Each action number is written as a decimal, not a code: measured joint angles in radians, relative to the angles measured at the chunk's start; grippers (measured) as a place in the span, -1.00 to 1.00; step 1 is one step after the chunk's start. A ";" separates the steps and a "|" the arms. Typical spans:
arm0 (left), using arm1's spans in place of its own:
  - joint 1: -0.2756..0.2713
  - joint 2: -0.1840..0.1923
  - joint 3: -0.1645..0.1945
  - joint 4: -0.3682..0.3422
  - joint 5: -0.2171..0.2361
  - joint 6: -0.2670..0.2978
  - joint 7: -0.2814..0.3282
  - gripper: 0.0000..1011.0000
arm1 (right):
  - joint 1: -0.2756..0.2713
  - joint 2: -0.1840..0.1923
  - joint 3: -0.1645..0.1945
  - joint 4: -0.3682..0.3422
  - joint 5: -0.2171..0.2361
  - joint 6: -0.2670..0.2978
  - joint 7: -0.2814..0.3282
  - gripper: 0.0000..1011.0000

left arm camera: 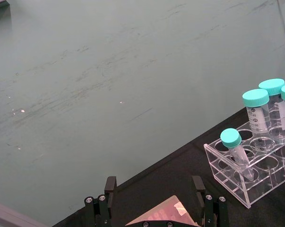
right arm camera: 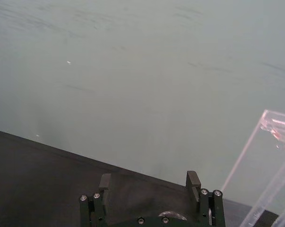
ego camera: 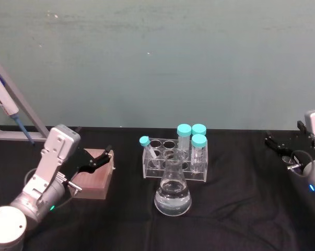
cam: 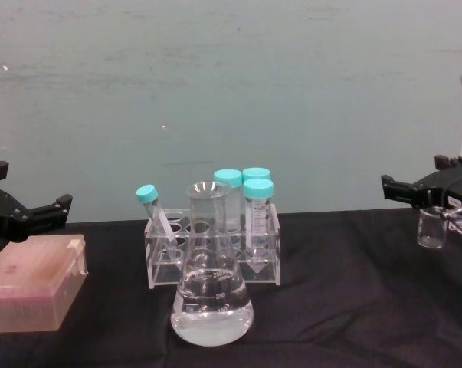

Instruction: Place the experimental apparatus aside using one hand.

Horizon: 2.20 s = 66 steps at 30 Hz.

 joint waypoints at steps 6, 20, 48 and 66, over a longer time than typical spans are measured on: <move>0.000 0.000 0.000 0.000 0.000 0.000 0.000 0.98 | -0.048 0.023 -0.015 -0.095 0.028 0.010 0.065 0.98; 0.000 0.000 0.000 0.000 0.000 0.000 0.000 0.98 | -0.125 0.074 -0.058 -0.243 0.121 0.015 0.227 0.98; 0.000 0.000 0.000 0.000 0.000 0.000 0.000 0.98 | -0.184 0.149 -0.158 -0.352 0.329 0.041 0.526 0.98; 0.000 0.000 0.000 0.000 0.000 0.000 0.000 0.98 | -0.172 0.173 -0.245 -0.373 0.359 0.011 0.598 0.98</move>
